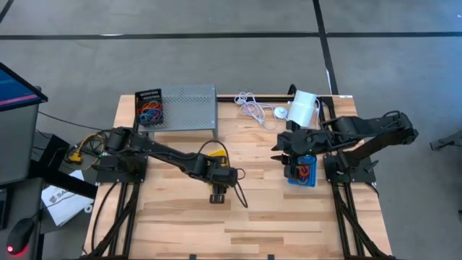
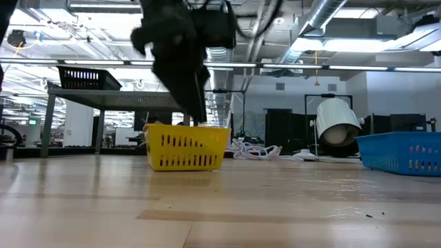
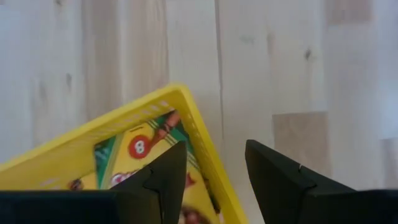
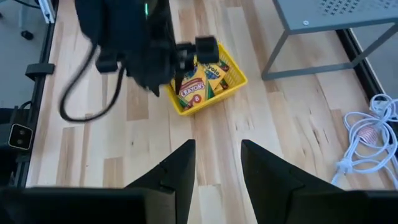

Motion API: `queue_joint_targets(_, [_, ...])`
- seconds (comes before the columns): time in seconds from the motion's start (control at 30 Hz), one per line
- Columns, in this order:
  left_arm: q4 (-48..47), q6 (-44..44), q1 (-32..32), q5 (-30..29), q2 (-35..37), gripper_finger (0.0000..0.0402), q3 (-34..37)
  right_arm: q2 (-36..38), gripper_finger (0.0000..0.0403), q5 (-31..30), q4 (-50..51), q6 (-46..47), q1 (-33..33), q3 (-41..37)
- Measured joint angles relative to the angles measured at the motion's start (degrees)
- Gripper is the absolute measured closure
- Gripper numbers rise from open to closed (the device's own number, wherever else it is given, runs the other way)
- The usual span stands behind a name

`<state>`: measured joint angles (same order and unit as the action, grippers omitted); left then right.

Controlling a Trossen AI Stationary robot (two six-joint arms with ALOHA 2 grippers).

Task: Pick & Place Office Desk Supplies
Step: Put the yellow bin on the shelf

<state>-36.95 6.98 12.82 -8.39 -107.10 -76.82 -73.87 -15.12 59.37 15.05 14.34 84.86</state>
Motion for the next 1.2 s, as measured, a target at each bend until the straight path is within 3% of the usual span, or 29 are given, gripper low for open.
queue_joint_targets(0.33, [-0.23,1.27,0.35,0.16,3.64,0.0243,-0.04,0.00,0.0278,-0.19,0.15,1.81,0.71,0.00])
queue_joint_targets(1.2, [2.75,2.30,-0.26,-0.45,-6.55,0.0243,-0.17,-0.02,0.0278,-2.99,0.18,2.37,5.18,0.00])
